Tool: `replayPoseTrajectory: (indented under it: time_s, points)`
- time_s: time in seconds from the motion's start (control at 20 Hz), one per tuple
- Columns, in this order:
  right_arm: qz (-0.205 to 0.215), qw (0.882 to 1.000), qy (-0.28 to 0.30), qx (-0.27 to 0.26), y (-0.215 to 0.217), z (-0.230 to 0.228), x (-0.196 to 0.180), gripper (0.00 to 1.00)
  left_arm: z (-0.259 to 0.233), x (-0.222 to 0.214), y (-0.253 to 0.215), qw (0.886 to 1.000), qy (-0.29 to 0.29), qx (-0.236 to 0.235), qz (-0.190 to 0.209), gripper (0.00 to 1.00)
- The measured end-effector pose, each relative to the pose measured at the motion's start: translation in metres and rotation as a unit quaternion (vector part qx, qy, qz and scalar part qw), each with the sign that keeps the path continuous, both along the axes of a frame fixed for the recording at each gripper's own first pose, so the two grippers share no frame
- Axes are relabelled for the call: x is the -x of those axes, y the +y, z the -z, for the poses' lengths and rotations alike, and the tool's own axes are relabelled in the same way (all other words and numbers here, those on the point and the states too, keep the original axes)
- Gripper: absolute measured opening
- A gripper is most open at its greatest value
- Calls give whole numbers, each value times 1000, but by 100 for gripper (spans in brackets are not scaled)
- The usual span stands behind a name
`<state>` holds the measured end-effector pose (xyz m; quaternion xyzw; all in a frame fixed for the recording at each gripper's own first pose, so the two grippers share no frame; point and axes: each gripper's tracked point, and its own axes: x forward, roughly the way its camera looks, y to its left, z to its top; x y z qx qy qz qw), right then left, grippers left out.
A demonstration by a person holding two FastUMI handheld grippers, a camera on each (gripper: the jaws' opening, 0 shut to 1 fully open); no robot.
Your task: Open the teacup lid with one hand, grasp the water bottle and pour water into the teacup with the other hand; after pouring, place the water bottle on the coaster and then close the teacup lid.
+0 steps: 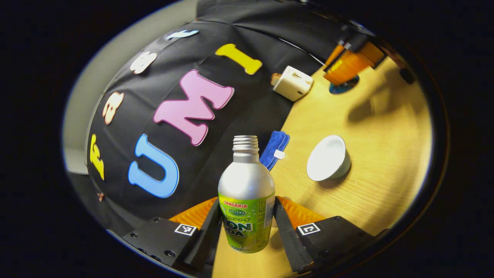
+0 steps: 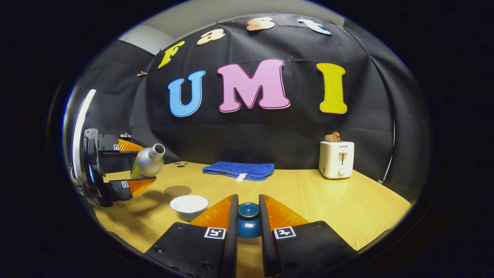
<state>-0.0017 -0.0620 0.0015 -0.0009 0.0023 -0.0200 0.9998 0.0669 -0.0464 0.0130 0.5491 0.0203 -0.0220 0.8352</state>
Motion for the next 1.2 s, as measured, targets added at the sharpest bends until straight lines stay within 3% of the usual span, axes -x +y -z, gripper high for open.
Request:
replayPoseTrajectory:
  time_s: [0.15,0.4,0.7,0.95,1.2]
  points:
    - [4,1000,0,0,-7,-1,1,30,8,-6,0,996,12,-93,-1,80]
    - [4,1000,0,0,-7,-1,2,30,20,-11,-2,979,23,-200,2,80]
    - [2,1000,0,0,-7,0,1,30,22,-15,-2,966,23,-259,-1,80]
    - [2,1000,0,0,-7,0,1,30,9,-19,-3,948,15,-319,4,80]
    - [2,1000,0,0,-7,0,1,30,2,-24,-3,938,15,-347,8,80]
